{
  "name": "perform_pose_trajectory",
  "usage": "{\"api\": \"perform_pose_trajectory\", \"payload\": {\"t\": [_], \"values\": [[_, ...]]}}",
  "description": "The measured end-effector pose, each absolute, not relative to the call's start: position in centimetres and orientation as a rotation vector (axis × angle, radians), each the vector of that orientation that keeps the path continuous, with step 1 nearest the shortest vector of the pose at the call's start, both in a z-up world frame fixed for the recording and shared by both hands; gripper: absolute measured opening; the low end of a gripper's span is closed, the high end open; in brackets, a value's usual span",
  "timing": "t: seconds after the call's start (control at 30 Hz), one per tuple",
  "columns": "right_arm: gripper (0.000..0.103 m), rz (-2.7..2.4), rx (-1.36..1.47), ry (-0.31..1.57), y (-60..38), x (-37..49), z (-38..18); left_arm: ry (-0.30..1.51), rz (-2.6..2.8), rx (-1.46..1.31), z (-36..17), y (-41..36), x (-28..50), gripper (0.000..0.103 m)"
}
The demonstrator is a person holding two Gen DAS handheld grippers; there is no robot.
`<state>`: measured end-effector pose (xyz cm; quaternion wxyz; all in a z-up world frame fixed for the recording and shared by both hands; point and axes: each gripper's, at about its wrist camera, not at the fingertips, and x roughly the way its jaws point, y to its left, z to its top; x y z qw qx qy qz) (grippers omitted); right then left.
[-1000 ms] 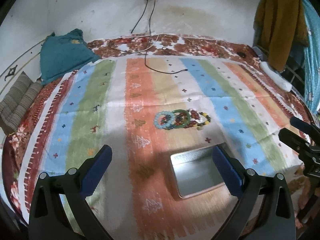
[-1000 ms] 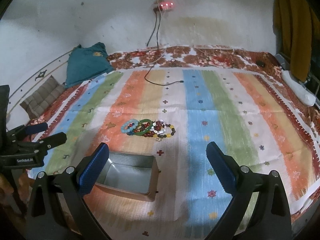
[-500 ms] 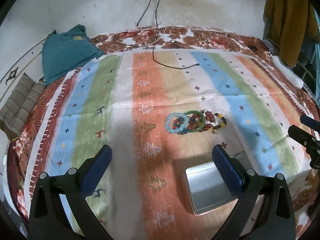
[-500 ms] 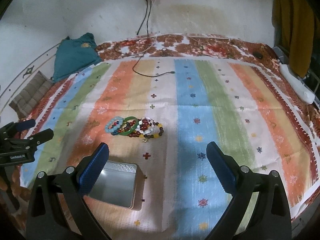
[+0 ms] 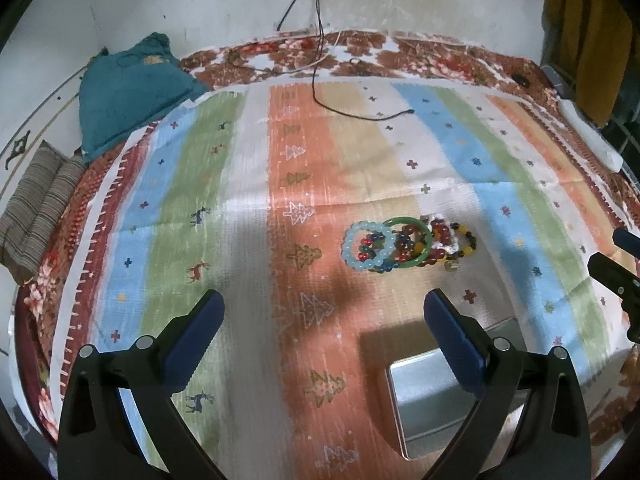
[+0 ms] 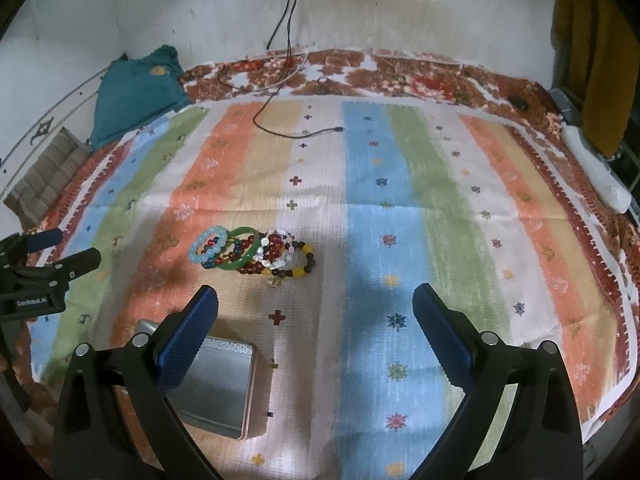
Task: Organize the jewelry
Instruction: 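Move both grippers toward the pile of bead bracelets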
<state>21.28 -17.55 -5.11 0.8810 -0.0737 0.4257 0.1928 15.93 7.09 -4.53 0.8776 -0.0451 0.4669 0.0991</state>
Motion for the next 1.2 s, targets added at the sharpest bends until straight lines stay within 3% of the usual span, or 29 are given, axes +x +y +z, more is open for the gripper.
{"api": "perform_pose_trajectory", "payload": {"t": [1.2], "values": [[0.098,0.359,-0.180,1.178,-13.4,31.6,-14.0,1.150,0.198,-0.075,-11.3,9.1,25.4,0.097]]}}
